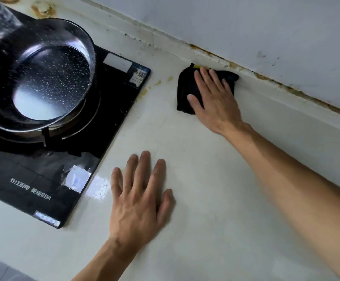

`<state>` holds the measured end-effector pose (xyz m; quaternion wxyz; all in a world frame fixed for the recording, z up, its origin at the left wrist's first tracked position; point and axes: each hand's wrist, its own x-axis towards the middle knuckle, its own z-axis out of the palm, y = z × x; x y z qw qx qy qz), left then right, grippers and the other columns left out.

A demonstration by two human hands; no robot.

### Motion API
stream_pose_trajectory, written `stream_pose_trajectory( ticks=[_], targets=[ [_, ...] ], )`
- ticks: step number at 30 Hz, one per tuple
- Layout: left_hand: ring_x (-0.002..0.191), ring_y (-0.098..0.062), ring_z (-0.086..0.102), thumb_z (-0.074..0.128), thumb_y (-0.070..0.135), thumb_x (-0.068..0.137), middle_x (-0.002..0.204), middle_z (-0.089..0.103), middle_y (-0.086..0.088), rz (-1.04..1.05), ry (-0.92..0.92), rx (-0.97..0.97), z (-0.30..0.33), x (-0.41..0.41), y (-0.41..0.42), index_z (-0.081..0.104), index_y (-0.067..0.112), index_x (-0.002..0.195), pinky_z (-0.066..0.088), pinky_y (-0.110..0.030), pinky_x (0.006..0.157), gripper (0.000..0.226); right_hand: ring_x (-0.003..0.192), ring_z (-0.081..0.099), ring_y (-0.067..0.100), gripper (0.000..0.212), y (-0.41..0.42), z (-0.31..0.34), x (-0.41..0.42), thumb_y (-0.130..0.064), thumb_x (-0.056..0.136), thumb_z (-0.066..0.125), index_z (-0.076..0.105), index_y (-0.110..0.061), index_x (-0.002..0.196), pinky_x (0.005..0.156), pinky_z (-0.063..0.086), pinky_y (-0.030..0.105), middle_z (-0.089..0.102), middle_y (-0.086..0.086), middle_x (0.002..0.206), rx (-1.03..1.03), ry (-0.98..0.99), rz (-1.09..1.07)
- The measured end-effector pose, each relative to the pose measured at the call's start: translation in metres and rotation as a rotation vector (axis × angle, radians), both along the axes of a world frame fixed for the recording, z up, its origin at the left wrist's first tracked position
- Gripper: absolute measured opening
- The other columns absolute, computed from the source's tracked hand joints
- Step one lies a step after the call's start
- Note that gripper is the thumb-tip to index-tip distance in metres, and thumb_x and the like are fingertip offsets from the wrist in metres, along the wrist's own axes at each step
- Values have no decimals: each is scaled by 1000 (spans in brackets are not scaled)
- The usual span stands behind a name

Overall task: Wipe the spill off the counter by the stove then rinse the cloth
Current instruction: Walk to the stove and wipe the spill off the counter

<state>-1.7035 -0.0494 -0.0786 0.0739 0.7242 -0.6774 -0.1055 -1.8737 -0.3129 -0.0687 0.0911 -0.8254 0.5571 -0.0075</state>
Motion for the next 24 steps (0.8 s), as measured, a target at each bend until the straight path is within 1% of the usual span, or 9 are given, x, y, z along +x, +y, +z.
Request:
stream_pose_trajectory(
  ticks=[3,5,8,10,13,16,18,21,24],
  targets=[
    [161,-37,25,49,54,100,172,30,-8,-7,-1,-12,-3,1,0,44,24,160,15,-63,126,67,164,1,20,71,-4,-2,33,-53,110,26,8,-18,169,132,4,45,4,1,177,-9,15,-7],
    [161,-36,25,47,55,101,173,31,-8,-12,-8,-21,-4,3,1,44,24,161,16,-63,127,67,164,-1,19,71,2,-1,40,-54,110,24,7,-19,169,133,2,45,2,0,178,5,11,58],
    [161,-37,25,47,55,101,173,32,-9,-13,-6,-37,-6,4,1,45,23,160,16,-63,127,67,164,-1,16,72,22,-2,13,-57,108,22,9,-22,169,133,3,45,4,-3,178,5,16,215],
    [161,-37,26,47,54,101,172,33,-10,-16,-4,-38,-5,2,0,46,23,160,15,-63,127,67,163,1,14,71,27,-4,-15,-59,107,23,11,-25,169,133,6,46,6,-5,177,-10,32,243],
    [160,-38,28,49,53,100,171,34,-11,-2,9,-34,-4,-1,-1,48,21,158,15,-64,127,66,164,0,15,71,7,-3,-16,-59,108,21,9,-26,169,133,3,46,4,-5,177,-2,25,110],
    [159,-38,29,50,52,99,171,36,-11,3,18,-34,-2,0,-1,49,21,157,17,-65,126,65,164,3,23,71,-8,-4,27,-58,108,23,10,-24,169,132,4,50,4,1,177,-22,13,-48],
    [160,-39,29,50,52,100,171,36,-11,1,20,-35,-2,1,0,49,21,157,17,-65,126,66,164,4,25,71,-3,-4,55,-57,107,24,11,-24,169,131,5,52,6,4,177,-21,3,-85],
    [160,-38,28,51,53,100,171,35,-11,0,20,-42,-4,1,1,48,22,158,18,-66,126,66,164,4,24,71,24,-4,63,-58,107,23,12,-26,169,131,6,52,7,3,177,-21,15,100],
    [160,-37,27,53,52,99,171,36,-11,9,32,-69,-5,1,1,49,22,157,18,-65,127,66,164,3,20,69,38,-4,34,-59,106,25,13,-30,168,132,7,51,8,-1,177,-6,14,301]
  ],
)
